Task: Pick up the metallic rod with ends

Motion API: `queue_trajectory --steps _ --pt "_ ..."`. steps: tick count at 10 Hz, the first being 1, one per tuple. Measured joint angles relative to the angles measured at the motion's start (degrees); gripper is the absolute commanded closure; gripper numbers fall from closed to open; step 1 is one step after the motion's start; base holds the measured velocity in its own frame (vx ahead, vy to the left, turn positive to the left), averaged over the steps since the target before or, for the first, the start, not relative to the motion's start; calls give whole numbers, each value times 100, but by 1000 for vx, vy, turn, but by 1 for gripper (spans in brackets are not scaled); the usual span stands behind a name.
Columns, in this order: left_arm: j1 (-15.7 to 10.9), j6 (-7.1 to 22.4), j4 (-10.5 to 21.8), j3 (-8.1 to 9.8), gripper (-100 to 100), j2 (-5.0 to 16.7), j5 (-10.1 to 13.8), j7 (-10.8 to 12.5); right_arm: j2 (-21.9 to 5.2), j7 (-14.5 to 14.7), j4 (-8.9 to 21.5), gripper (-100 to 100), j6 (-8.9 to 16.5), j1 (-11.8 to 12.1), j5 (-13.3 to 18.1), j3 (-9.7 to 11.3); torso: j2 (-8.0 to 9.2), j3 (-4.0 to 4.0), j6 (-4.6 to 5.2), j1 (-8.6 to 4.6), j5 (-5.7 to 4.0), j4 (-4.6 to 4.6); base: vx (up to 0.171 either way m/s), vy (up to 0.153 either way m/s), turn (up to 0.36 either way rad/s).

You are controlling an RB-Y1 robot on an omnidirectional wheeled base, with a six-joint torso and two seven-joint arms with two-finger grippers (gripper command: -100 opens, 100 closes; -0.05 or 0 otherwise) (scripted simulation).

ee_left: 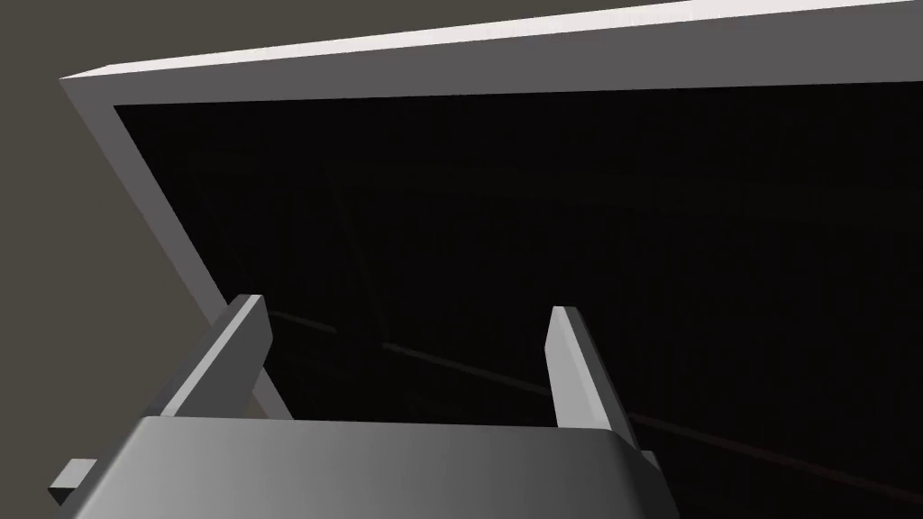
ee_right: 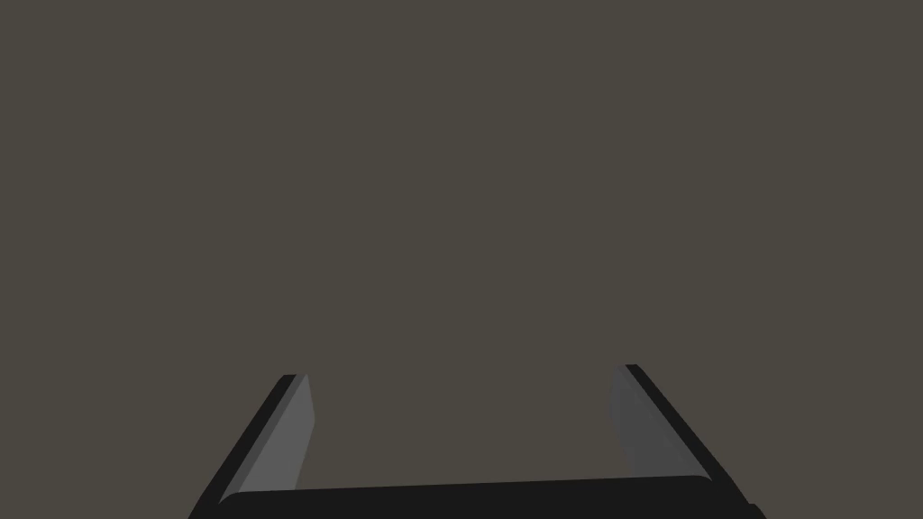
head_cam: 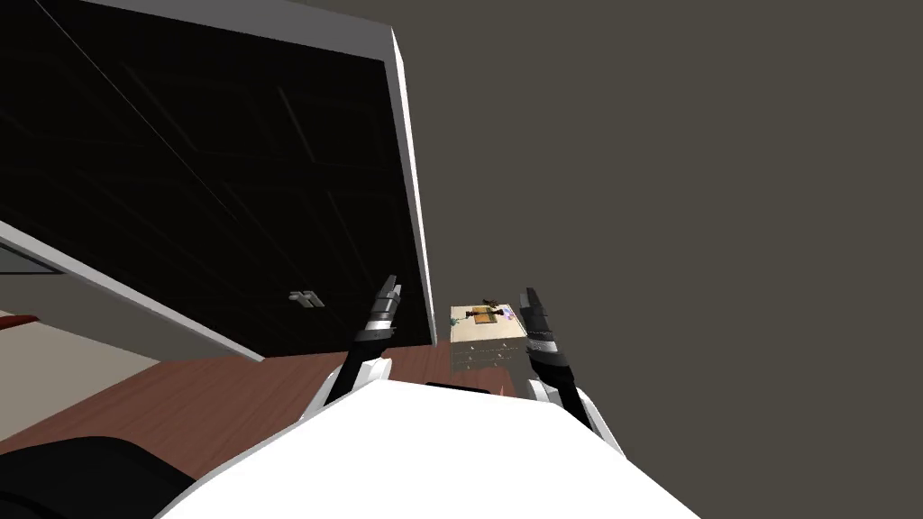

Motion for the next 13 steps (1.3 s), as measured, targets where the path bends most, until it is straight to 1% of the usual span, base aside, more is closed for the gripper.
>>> queue_trajectory --steps 1,2,3,4,6,7,8,9,10,11,12,13 --pt "0 0 0 0 0 0 0 0 -135 5 215 -100 -3 -24 100 -10 7 4 -1 -1 0 2 -93 -97 447" --pt "0 0 0 0 0 0 0 0 -243 36 409 -100 -41 57 238 36 9 5 -1 -6 -1 2 -92 -93 405" --pt "0 0 0 0 0 0 0 0 -393 52 497 -100 -9 170 378 71 9 6 1 -7 -1 2 -101 -70 476" --pt "0 0 0 0 0 0 0 0 -547 60 608 -100 39 292 530 100 10 6 0 -2 -1 3 -67 -47 157" --pt "0 0 0 0 0 0 0 0 -723 72 911 -100 43 329 703 99 -9 -4 0 10 2 -1 -59 -34 401" --pt "1 0 0 0 0 0 0 0 -858 89 1087 -100 37 451 862 119 -6 -3 2 9 2 -1 -70 -10 366" --pt "1 0 0 0 0 0 0 0 -1015 100 1227 -100 78 546 1041 138 -7 -3 2 15 3 -1 -40 -19 194" --pt "2 0 0 1 0 0 0 0 -1074 117 1376 -100 69 610 1126 143 -15 -8 6 13 3 -2 -19 10 264" --pt "3 0 0 1 0 0 0 0 -1178 129 1502 -100 115 654 1269 167 -25 -13 6 28 3 -4 2 87 40" --pt "3 0 0 1 0 -1 0 0 -1226 141 1612 -100 136 698 1345 176 -32 -17 7 46 10 -6 -26 43 158" --pt "2 0 0 0 0 0 0 0 -1370 130 1744 -100 127 772 1457 152 -27 -15 6 39 8 -5 -27 50 186" --pt "2 0 0 1 0 0 0 0 -1449 116 1910 -100 114 784 1516 130 -26 -14 5 39 8 -4 -19 -16 206"
